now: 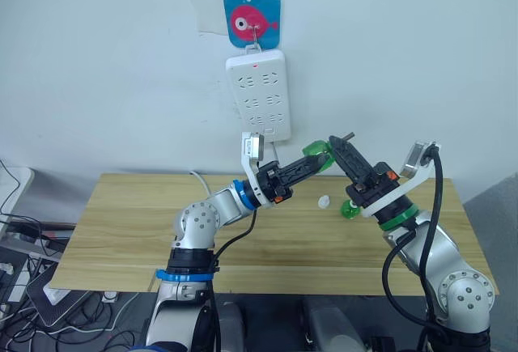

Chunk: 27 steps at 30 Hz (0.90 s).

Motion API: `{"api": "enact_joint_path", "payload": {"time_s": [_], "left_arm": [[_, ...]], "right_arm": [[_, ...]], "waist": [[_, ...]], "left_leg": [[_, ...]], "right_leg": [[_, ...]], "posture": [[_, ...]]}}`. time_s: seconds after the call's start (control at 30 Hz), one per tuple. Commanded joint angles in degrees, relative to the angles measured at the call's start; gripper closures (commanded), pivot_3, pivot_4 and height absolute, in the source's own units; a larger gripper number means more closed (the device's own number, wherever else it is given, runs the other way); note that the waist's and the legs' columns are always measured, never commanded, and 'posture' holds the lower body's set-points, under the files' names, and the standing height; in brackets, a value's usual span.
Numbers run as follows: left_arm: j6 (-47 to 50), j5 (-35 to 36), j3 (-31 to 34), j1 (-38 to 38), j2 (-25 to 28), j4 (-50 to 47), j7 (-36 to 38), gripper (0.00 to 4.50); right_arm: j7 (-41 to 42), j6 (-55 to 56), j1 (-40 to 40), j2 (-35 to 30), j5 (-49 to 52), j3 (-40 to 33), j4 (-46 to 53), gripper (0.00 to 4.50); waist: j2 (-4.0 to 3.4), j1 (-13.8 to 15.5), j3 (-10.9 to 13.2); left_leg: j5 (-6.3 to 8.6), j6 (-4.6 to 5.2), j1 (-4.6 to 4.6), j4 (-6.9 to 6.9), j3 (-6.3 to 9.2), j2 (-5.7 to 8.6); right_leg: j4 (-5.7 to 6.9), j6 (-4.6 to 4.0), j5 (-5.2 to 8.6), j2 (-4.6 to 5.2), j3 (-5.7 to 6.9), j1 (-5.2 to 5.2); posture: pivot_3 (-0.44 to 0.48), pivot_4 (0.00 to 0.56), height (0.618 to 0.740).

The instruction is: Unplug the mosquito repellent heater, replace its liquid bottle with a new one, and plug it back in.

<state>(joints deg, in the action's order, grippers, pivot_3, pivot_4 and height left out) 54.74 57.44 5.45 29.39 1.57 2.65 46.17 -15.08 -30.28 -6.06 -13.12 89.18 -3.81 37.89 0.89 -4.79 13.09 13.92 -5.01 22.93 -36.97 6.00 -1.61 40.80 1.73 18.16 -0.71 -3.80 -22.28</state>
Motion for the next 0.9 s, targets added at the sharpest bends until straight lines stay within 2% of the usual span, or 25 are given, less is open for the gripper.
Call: {"api": "enact_joint_path", "payload": {"time_s": [0.03,0.53,0.57,0.67,0.9], "left_arm": [[-0.3,1.1,-0.2,0.0,-0.8,-2.0,-0.8,2.18],[0.1,2.0,-0.5,-0.2,-1.2,-2.2,-1.3,2.18],[0.0,2.0,-0.6,-0.3,-1.2,-2.4,-1.4,1.44],[-0.1,2.0,-0.8,-0.6,-1.3,-2.8,-1.7,0.59],[0.0,3.1,-0.2,-0.9,-1.9,-3.1,-3.1,0.57]], "right_arm": [[0.9,0.4,-0.2,-0.5,0.6,1.0,3.2,3.65],[1.1,1.3,-0.1,-1.0,0.0,1.6,2.6,3.65],[1.1,1.3,0.0,-1.1,0.0,1.6,2.7,3.65],[1.1,1.4,0.1,-1.3,0.0,1.6,2.8,3.65],[1.0,2.0,0.1,-1.5,0.3,1.6,2.7,3.65]], "waist": [[0.0,0.0,-0.1],[0.0,0.0,-0.2],[0.0,0.0,-0.2],[0.0,0.0,-0.2],[0.0,0.0,-0.2]], "left_leg": [[0.0,0.0,0.0,0.01,0.0,0.0],[0.0,0.0,0.0,0.01,0.0,0.0],[0.0,0.0,0.0,0.01,0.0,0.0],[0.0,0.01,0.0,0.01,0.0,0.0],[0.0,0.01,-0.01,0.01,0.0,0.0]], "right_leg": [[0.0,0.0,0.0,0.0,0.0,0.0],[0.0,0.0,0.0,0.0,0.0,0.0],[-0.01,0.0,0.0,0.0,0.0,0.0],[0.0,0.0,0.0,0.0,-0.01,0.0],[-0.01,0.0,0.0,-0.01,0.0,0.0]], "posture": [[-0.064,0.147,0.74],[-0.063,0.148,0.74],[-0.068,0.153,0.74],[-0.068,0.153,0.74],[-0.067,0.156,0.74]]}}
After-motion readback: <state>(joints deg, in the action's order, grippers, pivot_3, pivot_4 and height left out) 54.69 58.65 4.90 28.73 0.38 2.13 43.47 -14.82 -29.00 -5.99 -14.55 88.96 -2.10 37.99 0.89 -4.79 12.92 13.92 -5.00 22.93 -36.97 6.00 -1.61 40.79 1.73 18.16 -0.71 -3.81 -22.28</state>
